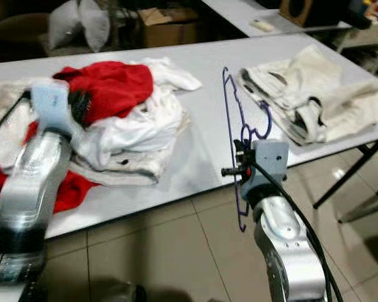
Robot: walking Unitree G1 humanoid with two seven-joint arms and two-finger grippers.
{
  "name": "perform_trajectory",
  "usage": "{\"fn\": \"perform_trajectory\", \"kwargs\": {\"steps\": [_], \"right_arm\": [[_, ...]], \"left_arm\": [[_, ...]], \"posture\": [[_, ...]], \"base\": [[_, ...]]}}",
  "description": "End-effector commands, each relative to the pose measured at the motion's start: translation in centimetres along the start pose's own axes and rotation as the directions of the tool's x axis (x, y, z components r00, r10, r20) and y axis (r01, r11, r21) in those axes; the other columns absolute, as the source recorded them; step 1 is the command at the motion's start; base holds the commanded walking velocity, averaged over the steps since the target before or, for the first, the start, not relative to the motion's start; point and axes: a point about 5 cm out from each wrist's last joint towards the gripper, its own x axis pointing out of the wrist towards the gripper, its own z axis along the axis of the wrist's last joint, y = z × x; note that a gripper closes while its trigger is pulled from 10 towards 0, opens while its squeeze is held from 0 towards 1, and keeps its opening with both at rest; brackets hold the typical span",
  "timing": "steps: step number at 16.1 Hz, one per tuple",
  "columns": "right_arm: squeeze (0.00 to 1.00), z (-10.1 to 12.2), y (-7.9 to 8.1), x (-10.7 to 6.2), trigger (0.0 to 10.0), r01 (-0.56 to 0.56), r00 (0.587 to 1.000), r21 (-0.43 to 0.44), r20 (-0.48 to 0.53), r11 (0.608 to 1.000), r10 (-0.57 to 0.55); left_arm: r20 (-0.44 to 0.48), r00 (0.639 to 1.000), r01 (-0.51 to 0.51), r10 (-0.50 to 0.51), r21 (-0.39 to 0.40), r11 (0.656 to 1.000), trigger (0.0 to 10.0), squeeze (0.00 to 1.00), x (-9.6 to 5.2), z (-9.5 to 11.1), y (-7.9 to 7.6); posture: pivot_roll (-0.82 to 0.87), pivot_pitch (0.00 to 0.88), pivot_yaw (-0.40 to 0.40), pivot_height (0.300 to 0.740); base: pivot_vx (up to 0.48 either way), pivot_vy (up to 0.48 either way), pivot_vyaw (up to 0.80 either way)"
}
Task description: Hang hanger
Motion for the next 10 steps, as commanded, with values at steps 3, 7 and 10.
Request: {"fn": "perform_trajectory", "kwargs": {"steps": [3,7,10], "right_arm": [[0.0,0.2,-0.6,0.5,10.0,0.028,1.0,-0.008,0.012,1.0,-0.028],[0.0,0.9,-1.5,0.5,10.0,0.092,0.995,-0.007,0.046,0.996,-0.092],[0.0,0.6,-2.3,-0.2,10.0,0.151,0.988,0.002,0.038,0.988,-0.151]], "left_arm": [[0.176,0.978,0.121,-0.11,-0.049,0.991,0.0,0.0,4.0,5.1,-2.0],[0.423,0.877,0.275,-0.23,-0.049,0.96,0.0,0.0,6.6,13.0,-4.8],[0.387,0.823,0.476,-0.415,-0.072,0.877,0.0,0.0,5.5,11.3,-8.1]], "posture": [[0.01,0.006,-0.035,0.74],[-0.02,0.0,-0.009,0.74],[-0.03,0.013,0.003,0.74]], "base": [[0.0,0.0,0.0],[0.0,0.0,0.0],[0.0,0.0,0.0]]}}
